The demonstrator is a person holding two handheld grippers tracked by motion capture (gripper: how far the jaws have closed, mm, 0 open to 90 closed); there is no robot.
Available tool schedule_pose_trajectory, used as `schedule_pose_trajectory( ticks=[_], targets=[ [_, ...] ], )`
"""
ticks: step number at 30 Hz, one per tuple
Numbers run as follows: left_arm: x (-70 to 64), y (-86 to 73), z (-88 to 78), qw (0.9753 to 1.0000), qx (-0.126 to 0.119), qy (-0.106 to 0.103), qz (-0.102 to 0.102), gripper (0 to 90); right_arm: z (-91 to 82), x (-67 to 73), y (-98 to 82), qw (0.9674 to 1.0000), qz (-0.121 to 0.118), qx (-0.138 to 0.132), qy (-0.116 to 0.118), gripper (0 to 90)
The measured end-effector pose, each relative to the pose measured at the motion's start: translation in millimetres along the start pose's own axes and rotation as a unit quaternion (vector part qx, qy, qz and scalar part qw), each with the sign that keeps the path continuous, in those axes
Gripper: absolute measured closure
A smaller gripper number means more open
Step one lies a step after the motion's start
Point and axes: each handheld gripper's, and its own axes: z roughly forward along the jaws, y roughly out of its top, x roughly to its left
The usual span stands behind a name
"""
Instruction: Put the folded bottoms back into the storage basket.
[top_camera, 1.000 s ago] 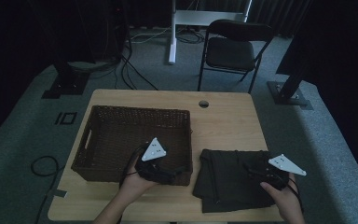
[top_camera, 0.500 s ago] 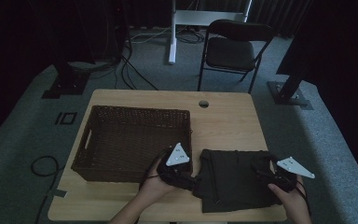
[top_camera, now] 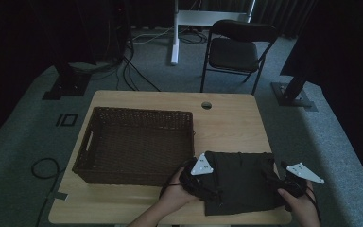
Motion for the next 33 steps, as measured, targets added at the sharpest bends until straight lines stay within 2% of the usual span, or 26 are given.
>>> schedule_pose_trajectory(
  ticks=[4,9,11,13,17,21,26,28,33],
  targets=[
    [-8.9,-0.2,7.1,0.9999,-0.006,0.012,0.009,11.2,1.1,-3.9,-3.7,1.0,0.004,0.002,-0.003,12.0],
    [-16.0,-1.9,15.8,0.9999,-0.01,0.004,-0.004,11.2,2.4,-6.8,-7.1,0.9999,0.011,0.004,-0.004,12.0],
    [-19.1,-4.2,21.6,0.9999,-0.008,-0.002,-0.008,11.2,3.5,-7.0,-8.5,0.9999,0.012,0.006,-0.003,12.0],
    [-23.5,-7.1,28.2,1.0,0.0,-0.001,-0.003,11.2,5.4,-7.2,-10.3,0.9999,0.014,0.008,-0.003,12.0],
    [-28.0,-13.8,42.1,0.9999,0.012,-0.005,-0.007,11.2,8.9,-7.6,-13.1,0.9998,0.016,0.013,-0.002,12.0],
    [-30.3,-21.8,53.0,0.9997,0.021,0.014,-0.007,11.2,11.9,-7.5,-14.7,0.9997,0.017,0.018,-0.001,12.0],
    [-28.7,-29.6,61.8,0.999,0.029,0.026,-0.023,11.2,15.1,-7.3,-17.4,0.9996,0.018,0.024,0.001,12.0],
    [-27.3,-35.1,67.9,0.9981,0.041,0.036,-0.03,11.2,18.0,-6.8,-20.8,0.9994,0.018,0.031,0.001,12.0],
    [-22.8,-44.7,74.8,0.9963,0.053,0.052,-0.045,11.2,21.5,-6.6,-25.0,0.9991,0.019,0.039,0.001,12.0]
  ],
)
